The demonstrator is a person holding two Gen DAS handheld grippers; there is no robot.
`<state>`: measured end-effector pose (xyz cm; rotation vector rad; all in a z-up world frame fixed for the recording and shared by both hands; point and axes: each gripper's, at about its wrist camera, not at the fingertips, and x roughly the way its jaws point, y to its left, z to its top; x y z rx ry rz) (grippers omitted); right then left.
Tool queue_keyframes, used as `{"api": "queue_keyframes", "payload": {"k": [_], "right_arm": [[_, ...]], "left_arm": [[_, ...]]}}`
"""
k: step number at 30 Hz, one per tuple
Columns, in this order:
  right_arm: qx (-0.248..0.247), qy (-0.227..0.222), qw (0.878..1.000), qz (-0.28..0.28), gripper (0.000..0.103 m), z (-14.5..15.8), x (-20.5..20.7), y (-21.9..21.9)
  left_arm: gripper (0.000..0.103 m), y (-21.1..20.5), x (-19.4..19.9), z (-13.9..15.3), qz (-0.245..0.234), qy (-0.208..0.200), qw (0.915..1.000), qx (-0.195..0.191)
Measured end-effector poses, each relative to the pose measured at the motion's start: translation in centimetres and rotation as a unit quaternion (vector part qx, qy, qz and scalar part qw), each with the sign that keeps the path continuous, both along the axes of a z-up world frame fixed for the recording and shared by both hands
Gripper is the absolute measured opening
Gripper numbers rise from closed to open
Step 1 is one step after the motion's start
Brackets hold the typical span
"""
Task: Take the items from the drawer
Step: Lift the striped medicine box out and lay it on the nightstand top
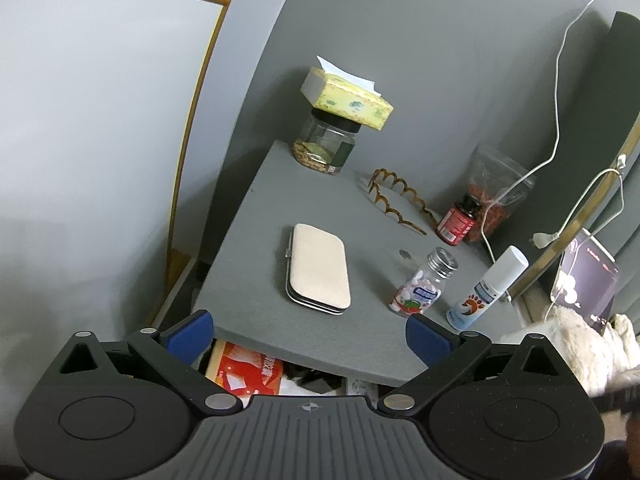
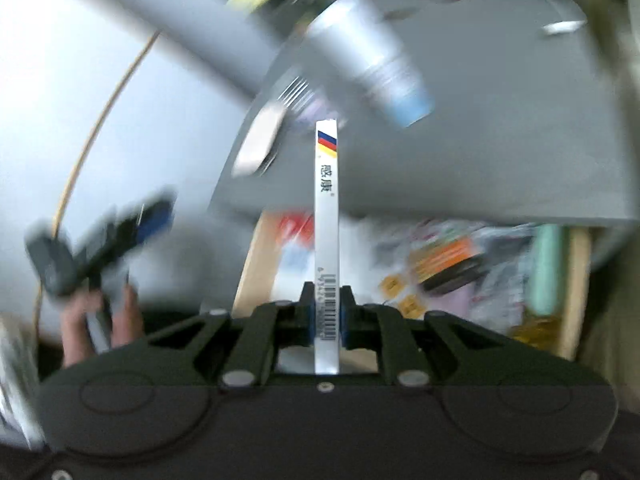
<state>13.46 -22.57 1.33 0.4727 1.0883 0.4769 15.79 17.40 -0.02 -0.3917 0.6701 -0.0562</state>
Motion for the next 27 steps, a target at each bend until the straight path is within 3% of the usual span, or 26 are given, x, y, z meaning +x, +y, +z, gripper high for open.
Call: {"api": "queue_keyframes", "payload": {"k": [7,10,13,18,20,25,27], "right_arm": [[-0.007,0.007,0.997,-0.075,0.010,-1.6,7.3,-5.2],[-0.003,0.010,0.997,-0.081,0.011,-2.9,10.2,-5.4],[-0.032,-0.007,0.995,-0.089,0.025,-3.3,11.8,-5.3],[-0.142,-0.071,0.982,-0.102,0.073,-2.0,10.4,-2.6],[-0.164,-0.092,0.977,-0.097,0.081,-1.7,9.4,-1.4],[-0.236,-0.129,0.960,-0.076,0.081,-2.3,8.5,3.0],[-0.281,-0.123,0.949,-0.068,0.081,-3.2,9.5,4.6]], "left_arm": [[0.101,-0.8,0.1,-0.6,-0.006,0.005,0.9999,0.012],[0.101,-0.7,0.1,-0.8,-0.004,0.008,0.9999,0.013],[0.101,-0.6,0.2,-0.9,-0.002,0.012,0.9999,0.011],[0.101,-0.9,0.3,-1.0,-0.008,0.011,0.9998,0.012],[0.101,-1.1,0.3,-0.9,-0.012,0.010,0.9998,0.014],[0.101,-1.3,0.5,-0.9,-0.017,0.009,0.9997,0.014],[0.101,-1.2,0.5,-0.9,-0.016,0.010,0.9997,0.014]]}}
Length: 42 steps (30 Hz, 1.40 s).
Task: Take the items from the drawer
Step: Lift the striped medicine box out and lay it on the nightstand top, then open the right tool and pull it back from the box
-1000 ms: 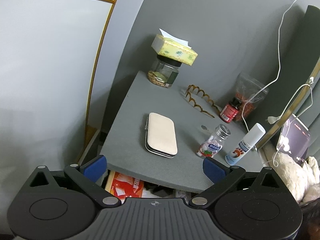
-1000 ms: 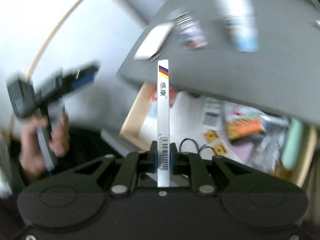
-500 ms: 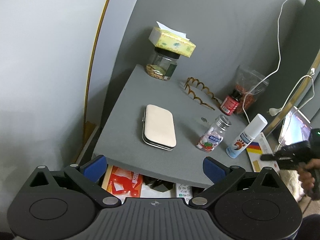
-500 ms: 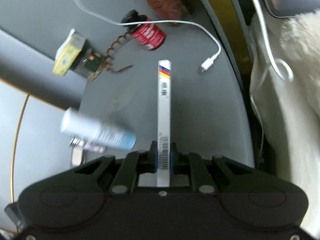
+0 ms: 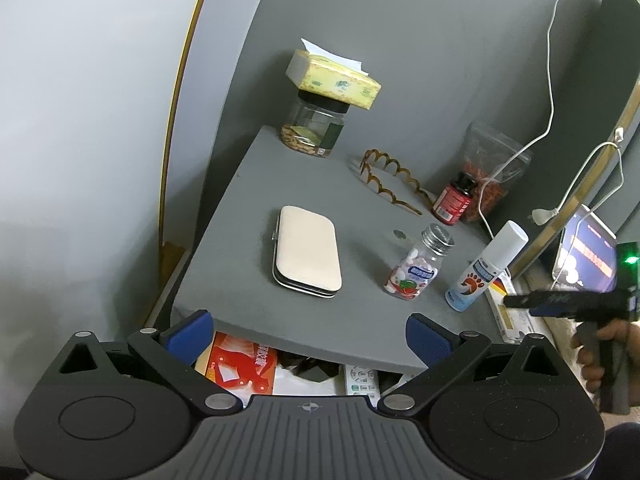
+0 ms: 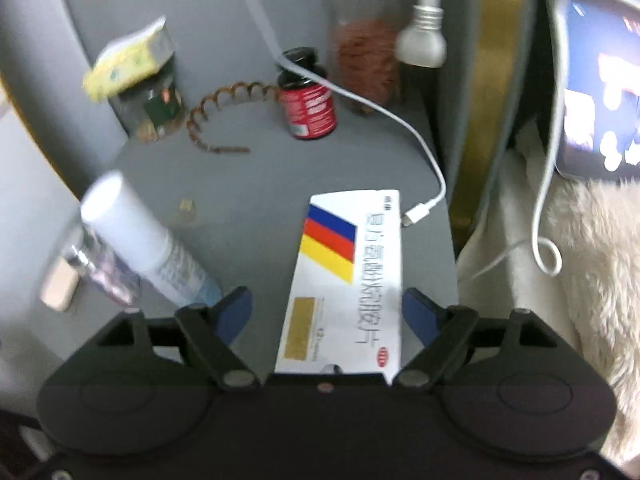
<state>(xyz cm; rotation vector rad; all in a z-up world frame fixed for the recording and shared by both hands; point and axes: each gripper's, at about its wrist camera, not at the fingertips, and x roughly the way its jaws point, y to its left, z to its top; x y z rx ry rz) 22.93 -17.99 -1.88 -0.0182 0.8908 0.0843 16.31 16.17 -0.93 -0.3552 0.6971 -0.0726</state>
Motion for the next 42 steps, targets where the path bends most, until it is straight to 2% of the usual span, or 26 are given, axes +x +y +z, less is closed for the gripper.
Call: {"api": "queue_keyframes", "payload": {"k": [1,2,3,5,8,13,15,17,19,22,28,32,34,36,38,42], "right_arm": [[-0.035,0.012,0.999,-0.002,0.081,-0.9,0.6,1.0],[-0.046,0.016,0.999,-0.004,0.082,-1.3,0.9,1.4],[-0.051,0.018,0.999,-0.007,0.077,-1.6,1.2,1.7],[-0.026,0.022,0.999,-0.022,0.072,-1.5,1.3,1.0],[-0.004,0.026,1.000,-0.012,0.072,-1.1,1.3,0.0],[-0.016,0.025,1.000,0.009,0.072,-1.0,0.8,-0.5],[-0.026,0.012,1.000,-0.002,0.074,-0.3,0.4,-0.7],[-0.008,-0.015,1.000,-0.016,0.080,1.2,-0.9,-1.5],[0.022,-0.032,0.999,-0.031,0.080,2.5,-2.3,-2.4],[0.076,-0.035,0.996,-0.034,0.081,3.6,-5.5,-3.5],[0.164,0.031,0.986,-0.022,0.081,3.3,-12.3,-4.6],[0.169,0.049,0.984,-0.006,0.084,1.8,-14.7,-4.7],[0.162,0.050,0.986,-0.004,0.084,1.0,-15.4,-4.6],[0.170,0.061,0.984,-0.001,0.084,0.6,-15.6,-4.4],[0.175,0.058,0.983,0.006,0.084,0.6,-15.7,-4.2],[0.173,0.053,0.984,0.011,0.084,0.4,-15.9,-3.7]], "left_arm": [[0.101,0.0,0.0,0.0,0.000,0.000,1.0000,-0.001],[0.101,0.1,-0.1,0.0,0.001,0.000,1.0000,-0.002],[0.101,0.3,-0.1,0.0,0.003,0.000,1.0000,-0.002],[0.101,0.5,-0.2,0.0,0.006,0.000,1.0000,-0.003],[0.101,0.7,-0.3,0.1,0.008,-0.001,0.9999,-0.006],[0.101,0.6,-0.3,0.1,0.006,0.002,1.0000,-0.003],[0.101,0.4,-0.3,0.1,0.004,0.003,1.0000,0.001],[0.101,0.2,-0.3,0.1,0.003,0.006,1.0000,0.006],[0.101,0.0,-0.3,-0.1,0.003,0.009,0.9999,0.010],[0.101,-0.2,-0.4,-0.4,0.003,0.014,0.9997,0.019],[0.101,-0.9,-0.8,-1.6,0.002,0.026,0.9987,0.043],[0.101,-2.4,-1.7,-2.8,-0.020,0.060,0.9960,0.063],[0.101,-3.4,-2.2,-2.5,-0.038,0.065,0.9946,0.071],[0.101,-5.4,-3.0,-1.5,-0.058,0.069,0.9901,0.108],[0.101,-6.9,-3.8,-0.8,-0.066,0.071,0.9880,0.121],[0.101,-9.5,-5.5,-1.5,-0.070,0.105,0.9852,0.116]]}}
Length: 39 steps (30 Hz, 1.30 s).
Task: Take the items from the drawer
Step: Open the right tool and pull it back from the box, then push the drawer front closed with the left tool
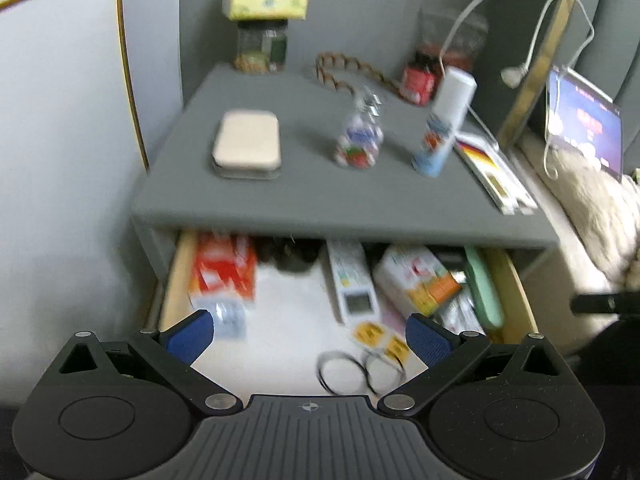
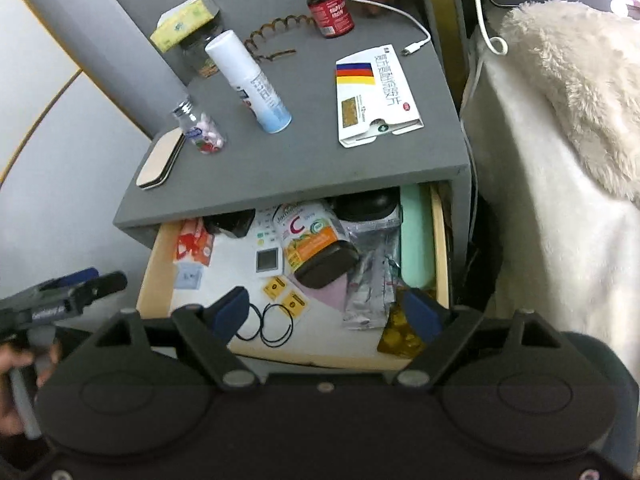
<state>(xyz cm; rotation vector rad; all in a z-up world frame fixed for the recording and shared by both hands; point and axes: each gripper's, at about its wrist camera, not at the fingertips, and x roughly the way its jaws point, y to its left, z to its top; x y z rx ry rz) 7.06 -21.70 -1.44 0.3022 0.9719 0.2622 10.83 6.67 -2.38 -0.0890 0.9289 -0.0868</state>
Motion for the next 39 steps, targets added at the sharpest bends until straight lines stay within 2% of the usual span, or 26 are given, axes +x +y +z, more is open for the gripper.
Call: {"api": "queue_keyframes", "payload": {"k": [7,10,14,18,24,31,39], "right_arm": [[0.046,-0.030,0.998,-0.020,0.084,0.2,-0.5,-1.3],[0.052,-0.043,0.998,-0.018,0.084,0.2,-0.7,-1.3],[0.059,-0.056,0.997,-0.016,0.084,0.3,-0.8,-1.4],[0.073,-0.063,0.995,-0.016,0.084,0.4,-0.9,-1.8],[0.081,-0.056,0.995,-0.002,0.084,0.2,-0.8,-1.8],[0.068,-0.050,0.996,0.018,0.084,0.1,-0.7,-0.8],[0.107,-0.044,0.993,0.019,0.084,0.0,-0.9,-1.8]], "left_arm": [[0.101,-5.2,-3.6,-3.4,-0.039,0.046,0.9980,0.018],[0.101,-6.7,-3.7,-5.2,-0.023,0.074,0.9961,0.042],[0.101,-7.4,-3.3,-6.7,-0.005,0.086,0.9946,0.058],[0.101,-7.4,-2.5,-7.2,0.024,0.073,0.9949,0.066],[0.101,-8.0,-2.0,-7.1,0.030,0.078,0.9935,0.077],[0.101,-8.8,-0.1,-7.2,0.044,0.068,0.9917,0.099],[0.101,-9.3,2.4,-7.0,0.050,0.060,0.9902,0.115]]}}
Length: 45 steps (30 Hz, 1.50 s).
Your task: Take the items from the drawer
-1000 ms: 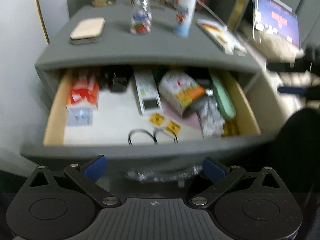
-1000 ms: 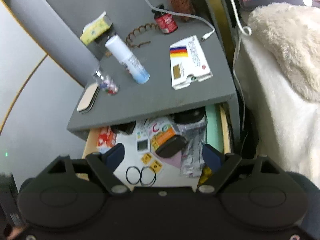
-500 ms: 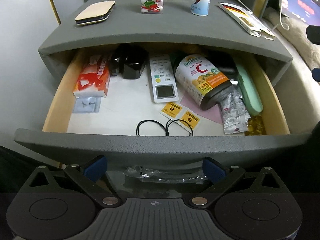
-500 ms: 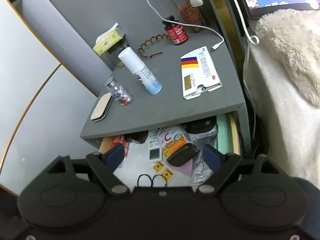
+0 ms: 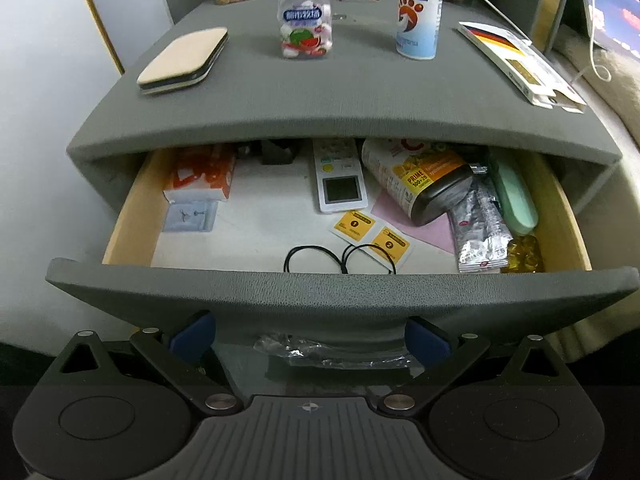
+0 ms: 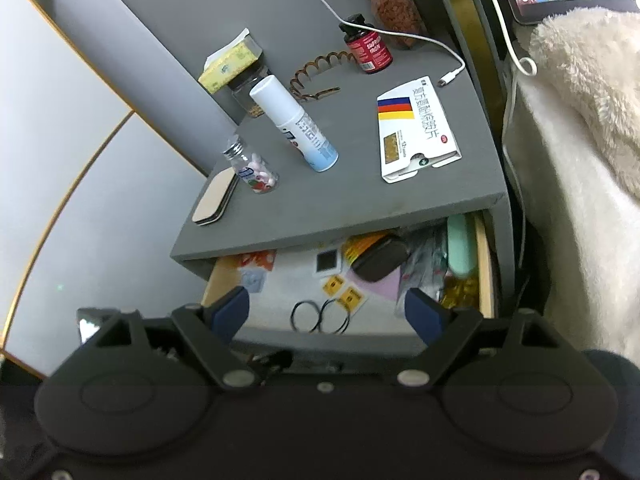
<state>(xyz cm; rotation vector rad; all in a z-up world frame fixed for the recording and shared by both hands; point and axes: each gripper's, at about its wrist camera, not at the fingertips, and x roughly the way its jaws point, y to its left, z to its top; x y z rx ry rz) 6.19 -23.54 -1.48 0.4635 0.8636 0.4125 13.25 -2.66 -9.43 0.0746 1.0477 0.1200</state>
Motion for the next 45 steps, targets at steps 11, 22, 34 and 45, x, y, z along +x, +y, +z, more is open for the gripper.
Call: {"api": "queue_keyframes", "payload": {"k": [11,22,34,45], "right_arm": [[0.066,0.004,0.998,-0.004,0.084,-0.3,0.1,-1.9],[0.062,0.010,0.998,-0.005,0.084,-0.5,0.8,-1.6],[-0.004,0.046,0.998,-0.038,0.084,-0.6,1.1,-0.8],[-0.116,-0.042,0.992,-0.022,0.084,1.9,-2.2,5.6]], "left_arm": [[0.101,-0.9,4.5,0.0,0.000,-0.018,0.9995,0.025],[0.100,-1.6,4.9,-0.3,-0.013,-0.035,0.9992,0.014],[0.103,2.9,-4.6,9.9,-0.001,-0.104,0.9922,-0.069],[0.103,7.3,-10.3,13.4,0.034,-0.175,0.9816,-0.068]]}}
